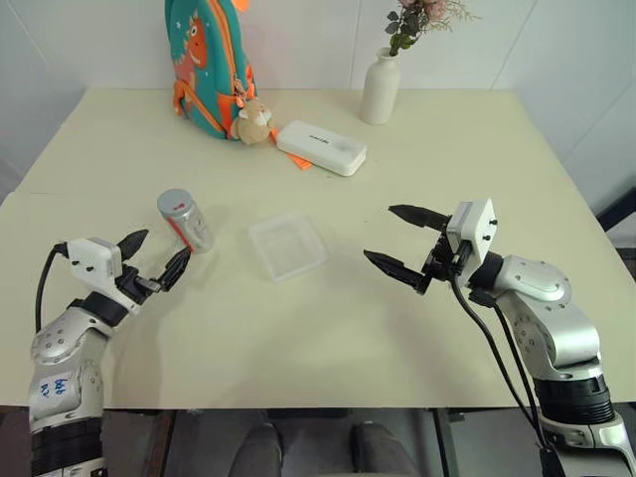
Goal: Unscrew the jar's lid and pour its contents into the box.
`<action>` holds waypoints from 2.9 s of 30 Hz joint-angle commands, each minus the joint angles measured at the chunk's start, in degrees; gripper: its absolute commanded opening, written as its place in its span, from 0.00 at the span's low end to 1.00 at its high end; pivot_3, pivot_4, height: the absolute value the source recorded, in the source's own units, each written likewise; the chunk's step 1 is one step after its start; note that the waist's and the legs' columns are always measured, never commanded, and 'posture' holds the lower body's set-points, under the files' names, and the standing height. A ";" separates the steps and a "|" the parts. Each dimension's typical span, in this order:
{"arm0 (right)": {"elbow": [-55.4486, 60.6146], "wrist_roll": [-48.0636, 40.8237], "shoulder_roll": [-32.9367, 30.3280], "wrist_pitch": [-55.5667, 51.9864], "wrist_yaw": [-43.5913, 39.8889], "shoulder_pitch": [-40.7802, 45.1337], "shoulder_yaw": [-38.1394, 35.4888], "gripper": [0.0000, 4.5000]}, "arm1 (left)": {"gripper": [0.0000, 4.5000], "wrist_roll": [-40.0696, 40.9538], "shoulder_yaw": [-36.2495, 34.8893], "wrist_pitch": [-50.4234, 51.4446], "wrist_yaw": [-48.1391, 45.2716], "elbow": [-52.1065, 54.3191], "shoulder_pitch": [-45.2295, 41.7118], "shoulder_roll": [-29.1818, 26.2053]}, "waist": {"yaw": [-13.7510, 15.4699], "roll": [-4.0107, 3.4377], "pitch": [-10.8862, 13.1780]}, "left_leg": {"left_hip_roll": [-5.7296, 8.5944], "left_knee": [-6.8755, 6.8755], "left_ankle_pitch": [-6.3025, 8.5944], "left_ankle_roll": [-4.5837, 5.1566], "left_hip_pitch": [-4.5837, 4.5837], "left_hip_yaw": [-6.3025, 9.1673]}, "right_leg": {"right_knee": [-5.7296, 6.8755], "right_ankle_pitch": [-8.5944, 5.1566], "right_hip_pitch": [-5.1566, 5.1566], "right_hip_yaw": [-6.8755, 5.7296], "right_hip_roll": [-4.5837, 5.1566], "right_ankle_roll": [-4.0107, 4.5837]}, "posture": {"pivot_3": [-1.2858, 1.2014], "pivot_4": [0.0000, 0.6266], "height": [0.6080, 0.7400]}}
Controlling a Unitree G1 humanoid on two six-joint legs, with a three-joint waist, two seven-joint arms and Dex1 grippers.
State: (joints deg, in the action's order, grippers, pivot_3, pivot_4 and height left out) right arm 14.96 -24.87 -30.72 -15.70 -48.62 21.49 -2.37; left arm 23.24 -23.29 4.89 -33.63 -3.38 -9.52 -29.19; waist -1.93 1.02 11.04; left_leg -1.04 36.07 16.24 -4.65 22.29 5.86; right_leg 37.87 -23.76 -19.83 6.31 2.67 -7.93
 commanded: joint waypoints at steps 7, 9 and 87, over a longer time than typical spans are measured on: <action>6.02 -2.92 1.16 -1.27 -0.08 -1.21 0.62 0.99 | 1.00 -4.68 2.22 -6.35 2.59 -9.24 -7.37 -0.14 | 0.14 0.00 0.00 | 0.00 0.03 -0.01 -0.02 0.01 0.01 | 0.06 0.00 -0.02 0.00 0.00 0.00 | 0.52 0.24 1.00; 6.65 -3.67 0.67 -1.53 -1.53 -1.24 1.43 0.99 | 1.00 -5.60 2.69 -7.28 2.97 -11.62 -9.13 -0.27 | 0.25 0.00 0.00 | 0.00 0.04 -0.01 -0.02 0.01 0.01 | 0.05 0.00 -0.02 -0.01 0.00 0.00 | 0.52 0.24 1.00; 4.64 -13.63 16.52 -38.74 26.20 28.52 8.46 1.00 | 0.44 7.70 22.81 25.76 -17.78 9.00 -26.75 -1.08 | -2.88 0.01 0.00 | 0.11 0.06 -0.78 -0.55 1.02 0.26 | 1.13 0.03 -1.39 -0.08 -0.02 0.05 | 0.52 0.24 1.00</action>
State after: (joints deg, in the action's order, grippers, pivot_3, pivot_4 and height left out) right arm 18.47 -38.73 -14.71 -56.12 -21.86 48.45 6.65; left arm 31.09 0.06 31.78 -51.20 3.80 -35.59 -30.18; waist -4.81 1.03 11.05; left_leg -0.93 36.14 15.46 -5.19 23.30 6.12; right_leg 39.02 -23.74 -21.23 6.23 2.64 -7.88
